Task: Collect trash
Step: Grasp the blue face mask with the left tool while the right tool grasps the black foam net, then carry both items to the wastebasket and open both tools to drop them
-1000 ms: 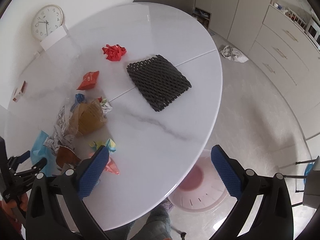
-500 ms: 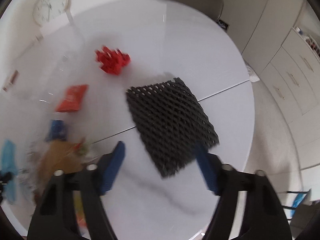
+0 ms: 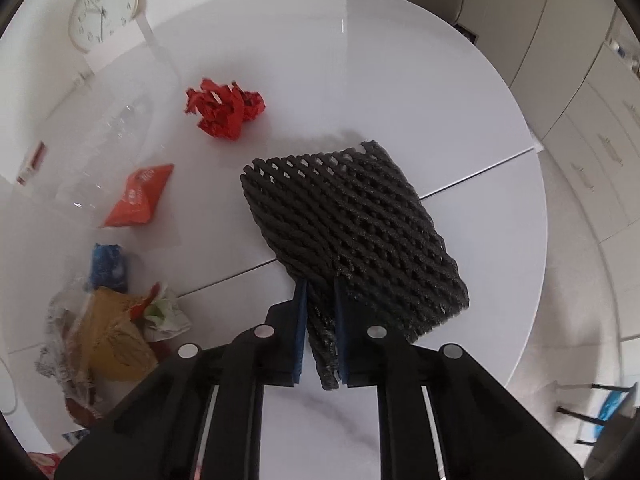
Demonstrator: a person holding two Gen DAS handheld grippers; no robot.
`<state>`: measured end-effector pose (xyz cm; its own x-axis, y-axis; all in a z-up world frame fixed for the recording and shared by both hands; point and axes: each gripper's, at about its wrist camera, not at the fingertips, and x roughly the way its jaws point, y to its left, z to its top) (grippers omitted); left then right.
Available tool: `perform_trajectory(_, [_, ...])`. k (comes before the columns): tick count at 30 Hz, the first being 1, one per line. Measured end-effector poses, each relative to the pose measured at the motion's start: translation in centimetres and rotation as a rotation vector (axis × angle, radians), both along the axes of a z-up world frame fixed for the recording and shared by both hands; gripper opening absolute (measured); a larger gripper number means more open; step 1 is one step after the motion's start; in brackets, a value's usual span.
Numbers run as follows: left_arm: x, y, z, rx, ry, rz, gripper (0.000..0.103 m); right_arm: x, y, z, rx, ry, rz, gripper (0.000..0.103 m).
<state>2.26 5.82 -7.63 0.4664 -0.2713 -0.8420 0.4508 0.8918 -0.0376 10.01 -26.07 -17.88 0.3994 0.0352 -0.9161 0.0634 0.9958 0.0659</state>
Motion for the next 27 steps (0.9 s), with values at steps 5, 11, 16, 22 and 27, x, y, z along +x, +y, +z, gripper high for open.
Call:
perform_trajectory(5, [-1.4,-2.6,1.5,-0.001,-0.030,-0.043,0.019,-3.7,-2.4,3.9,0.115,-0.092,-0.042,0.013])
perform_trajectory(11, [-3.8,-7.7,2.9,-0.053,-0.030,-0.137,0.019,-15.2,-6.3,8.7,0.179,-0.174,-0.139,0.015])
perform_trajectory(16, [-5.8,-13.8,3.0,-0.110,0.031,-0.266,0.019,-21.9,-8.9,4.0,0.137,-0.025,-0.218,0.017])
perform_trajectory(22, [-9.4,-21.5,1.8,-0.073,0.064,-0.429,0.019,-25.0,-11.2,-9.0,0.201,0.181,-0.315,0.017])
perform_trajectory(27, [-11.6,-26.6,-0.8,-0.014,0.122,-0.511,0.019,-24.7,-12.2,-15.7,0.279,0.260,-0.325,0.038])
